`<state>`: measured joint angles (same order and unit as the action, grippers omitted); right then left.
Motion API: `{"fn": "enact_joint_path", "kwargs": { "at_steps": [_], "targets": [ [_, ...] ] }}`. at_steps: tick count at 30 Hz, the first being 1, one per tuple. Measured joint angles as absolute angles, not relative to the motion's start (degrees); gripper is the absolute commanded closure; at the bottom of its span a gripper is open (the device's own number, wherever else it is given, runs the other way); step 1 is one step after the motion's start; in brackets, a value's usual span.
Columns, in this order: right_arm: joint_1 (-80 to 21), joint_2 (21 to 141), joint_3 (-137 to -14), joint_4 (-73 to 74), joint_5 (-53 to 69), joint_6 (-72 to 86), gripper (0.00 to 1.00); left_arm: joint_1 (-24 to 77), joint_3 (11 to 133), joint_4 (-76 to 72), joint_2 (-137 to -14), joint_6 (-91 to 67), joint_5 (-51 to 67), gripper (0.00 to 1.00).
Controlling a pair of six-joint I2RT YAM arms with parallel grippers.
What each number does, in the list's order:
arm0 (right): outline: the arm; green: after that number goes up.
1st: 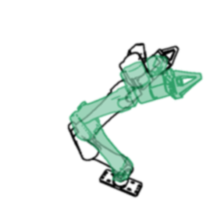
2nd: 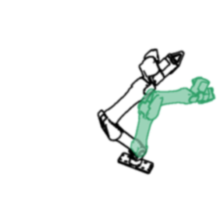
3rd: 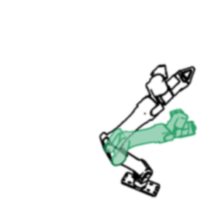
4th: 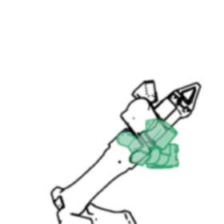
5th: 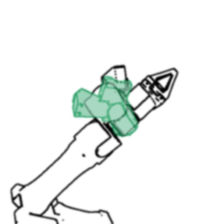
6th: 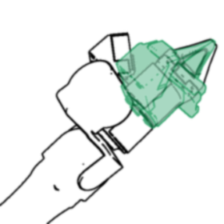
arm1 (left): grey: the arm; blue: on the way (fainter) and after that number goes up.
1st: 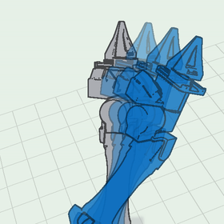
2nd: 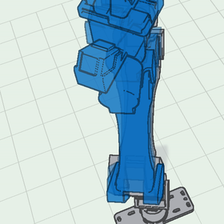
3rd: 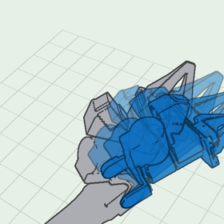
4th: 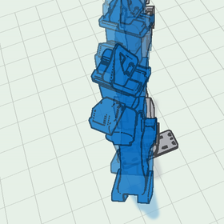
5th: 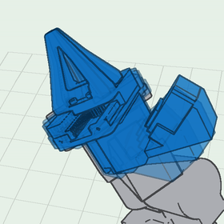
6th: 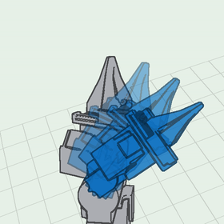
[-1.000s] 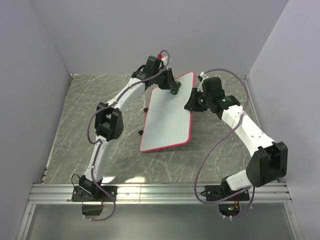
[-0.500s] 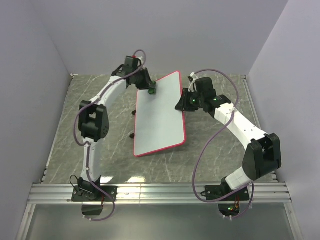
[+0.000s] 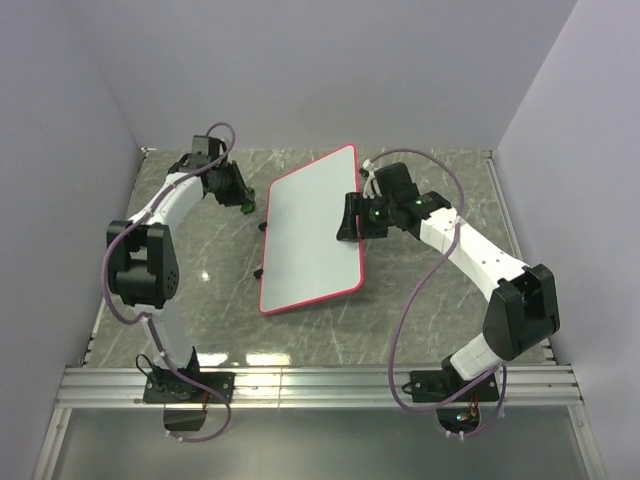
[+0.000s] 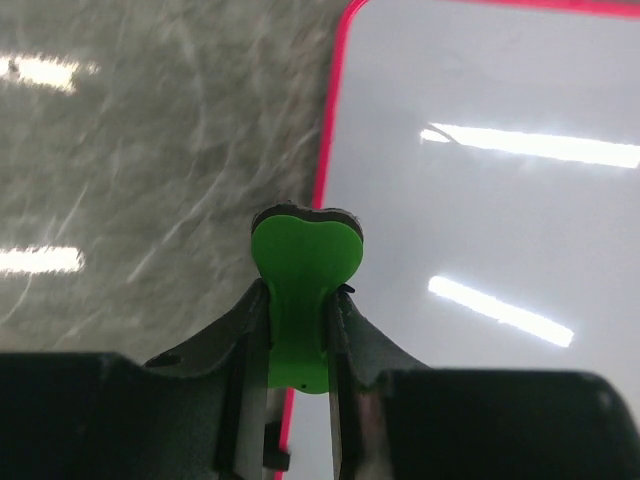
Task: Erase the whiteboard
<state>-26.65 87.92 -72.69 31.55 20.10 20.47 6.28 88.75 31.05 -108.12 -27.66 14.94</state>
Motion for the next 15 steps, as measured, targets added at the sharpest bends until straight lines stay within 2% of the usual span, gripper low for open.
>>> {"fn": "enact_joint_path", "kwargs": {
  "at_steps": [5,6,8,9,15],
  "targets": [
    [-27.64,87.9,-73.47,35.81,20.38,19.84,0.26,4.05,81.54,31.29,-104.33,-27.62,14.35,1.0],
    [-27.59,87.9,-74.06,36.62,20.25,19.75,0.19,3.6,80.64,31.31,-103.63,-27.57,14.02,1.0],
    [-27.59,87.92,-75.9,37.95,19.94,19.64,0.17,3.01,79.09,31.16,-102.32,-27.42,13.45,1.0],
    [-27.49,87.92,-77.14,38.57,19.88,19.55,0.05,2.92,78.3,31.05,-101.69,-27.38,13.13,1.0],
    [-26.98,87.88,-84.99,40.73,18.17,18.81,0.03,2.87,69.8,29.36,-97.36,-26.61,9.63,1.0]
  ]
}}
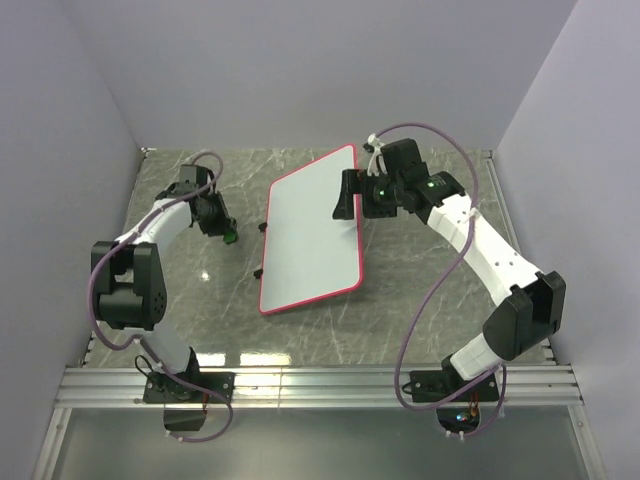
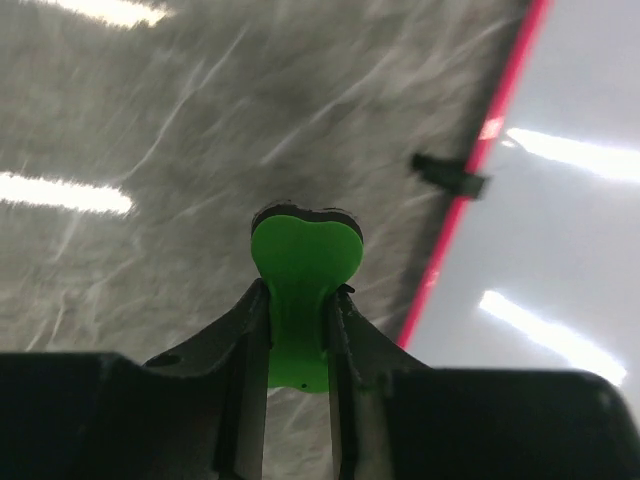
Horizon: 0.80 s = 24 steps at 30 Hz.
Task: Erase the whiteboard
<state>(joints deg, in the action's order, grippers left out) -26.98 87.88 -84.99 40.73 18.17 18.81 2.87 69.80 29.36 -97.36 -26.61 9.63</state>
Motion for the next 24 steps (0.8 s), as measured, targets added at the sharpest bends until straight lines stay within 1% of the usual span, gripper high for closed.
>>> {"fn": "enact_joint_path", "kwargs": {
  "at_steps": [2,3,4,5,6,8,9,10,11,18,24],
  "targets": [
    [-26.61,87.35,-86.59,41.63,17.19,18.46,0.03,2.87,66.08,29.15,-96.4,-26.59,7.18,1.0],
    [-26.44,86.78,-86.7,41.95,16.86,18.35,0.01,2.87,64.45,29.28,-96.12,-26.63,5.58,1.0],
    [-26.26,85.91,-86.7,42.72,16.43,18.33,0.0,2.87,63.0,29.39,-95.94,-26.68,3.9,0.97],
    [-26.13,85.01,-86.65,43.46,16.08,18.33,0.0,2.87,61.73,29.61,-95.83,-26.85,1.98,0.91],
    [-26.0,83.74,-86.41,43.99,15.79,18.33,0.0,2.87,60.95,29.87,-95.81,-27.16,0.49,0.73],
    [-25.85,80.05,-84.58,44.21,15.42,18.37,0.0,2.87,59.72,30.3,-95.81,-27.83,-2.61,0.51],
    [-25.82,77.8,-83.22,44.23,15.2,18.41,0.0,2.85,59.37,30.35,-95.77,-27.99,-3.57,0.21],
    [-25.82,75.64,-81.76,44.01,15.03,18.59,0.0,2.85,59.13,30.57,-95.68,-28.05,-4.36,0.09],
    [-25.82,73.49,-80.05,43.88,14.87,18.76,0.0,2.87,59.05,30.74,-95.48,-28.71,-4.97,0.01],
    [-25.71,59.53,-68.75,44.1,14.59,21.21,0.0,2.87,59.83,33.87,-91.85,-29.71,-6.98,0.01],
    [-25.71,48.56,-60.07,44.14,14.72,23.77,0.0,4.23,66.43,40.62,-86.24,-30.35,-7.14,0.01]
  ]
}}
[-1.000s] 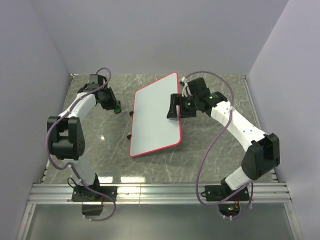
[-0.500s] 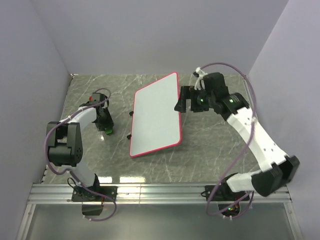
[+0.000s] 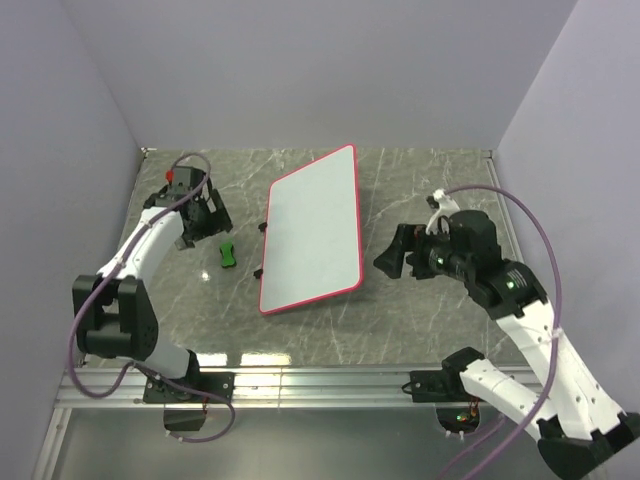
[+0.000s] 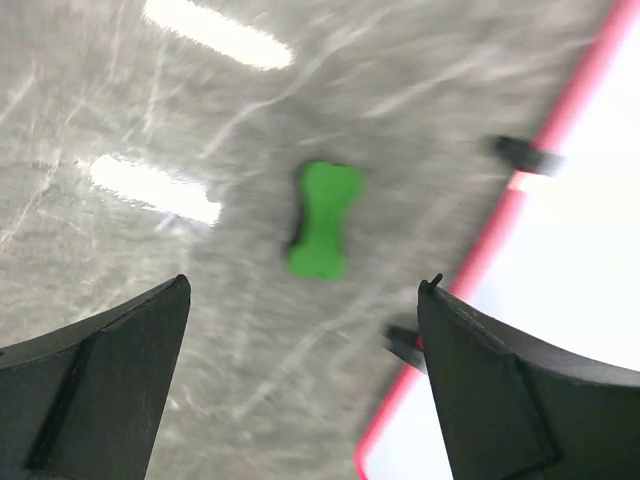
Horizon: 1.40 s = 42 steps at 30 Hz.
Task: Erase the whiteboard
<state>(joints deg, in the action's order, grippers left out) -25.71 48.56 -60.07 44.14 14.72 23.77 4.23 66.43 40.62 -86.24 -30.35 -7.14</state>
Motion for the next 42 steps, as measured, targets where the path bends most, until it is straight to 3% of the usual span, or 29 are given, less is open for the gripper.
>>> {"fn": "enact_joint_path", "kwargs": {
  "at_steps": [14,22,33,42],
  "targets": [
    [-25.71,34.33,-48.47,43.33,21.1,28.08,0.0,18.85,87.26,52.27,-68.75,-36.69,-2.9,0.0],
    [-25.71,32.29,-46.3,43.88,21.89,27.44,0.01,22.06,78.28,53.52,-53.12,-41.69,3.68,0.01],
    [-25.71,21.61,-44.42,45.56,20.53,28.95,0.02,22.06,67.26,44.69,-44.97,-46.28,11.51,0.01],
    [-25.71,19.25,-44.99,49.58,18.72,29.28,0.02,22.11,65.39,38.37,-42.02,-44.93,-0.6,0.01]
  ]
}}
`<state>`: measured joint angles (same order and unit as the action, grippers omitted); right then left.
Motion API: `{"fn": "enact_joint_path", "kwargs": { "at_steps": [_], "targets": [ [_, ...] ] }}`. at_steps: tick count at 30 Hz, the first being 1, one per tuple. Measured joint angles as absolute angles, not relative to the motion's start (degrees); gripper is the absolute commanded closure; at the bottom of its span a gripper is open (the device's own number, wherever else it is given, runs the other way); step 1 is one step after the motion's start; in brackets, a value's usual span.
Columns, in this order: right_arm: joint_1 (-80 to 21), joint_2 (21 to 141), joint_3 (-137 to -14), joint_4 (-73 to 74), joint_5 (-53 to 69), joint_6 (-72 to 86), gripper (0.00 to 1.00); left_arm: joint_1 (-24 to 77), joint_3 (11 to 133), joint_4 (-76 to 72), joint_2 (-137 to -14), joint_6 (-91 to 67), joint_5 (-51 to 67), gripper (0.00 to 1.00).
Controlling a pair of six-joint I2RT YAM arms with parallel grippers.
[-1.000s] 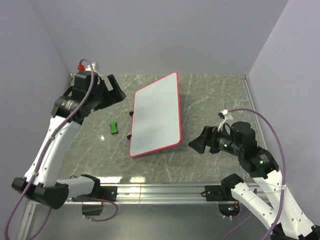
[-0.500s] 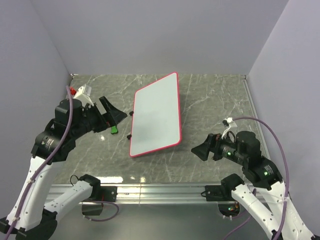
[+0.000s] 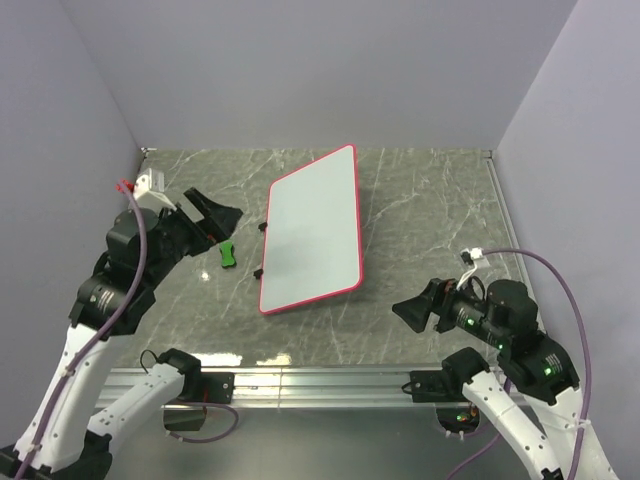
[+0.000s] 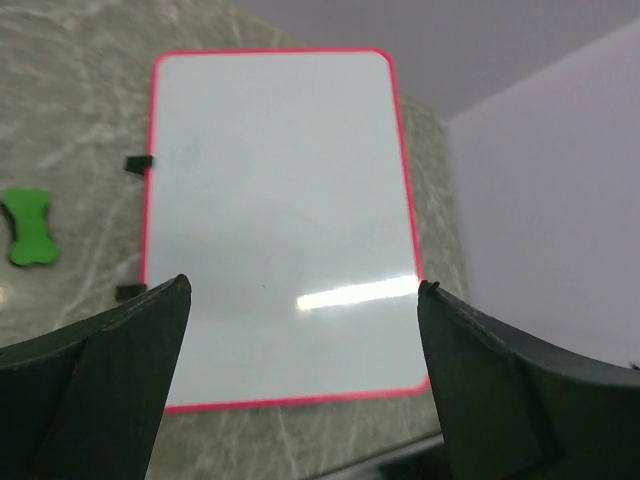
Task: Erase the whiteboard
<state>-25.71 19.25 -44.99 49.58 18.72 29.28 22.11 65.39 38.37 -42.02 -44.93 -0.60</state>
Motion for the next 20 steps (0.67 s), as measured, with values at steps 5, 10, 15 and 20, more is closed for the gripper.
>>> {"fn": "enact_joint_path", "kwargs": {
  "at_steps": [5,10,15,20],
  "targets": [
    [-25.71,16.47,-44.97,49.98,16.29,31.09,0.03,22.11,67.13,37.85,-48.58,-41.32,-10.0,0.0],
    [-25.71,14.33,-42.24,49.8,13.52,34.11,0.04,22.11,65.06,36.67,-52.47,-37.01,-14.35,0.0],
    [-25.71,14.15,-39.59,49.78,10.63,38.33,0.04,22.11,64.86,36.1,-53.45,-33.45,-17.78,0.01],
    [-25.71,17.23,-39.29,47.46,8.4,41.17,0.02,22.11,65.34,36.53,-56.29,-32.05,-22.17,0.0]
  ]
}}
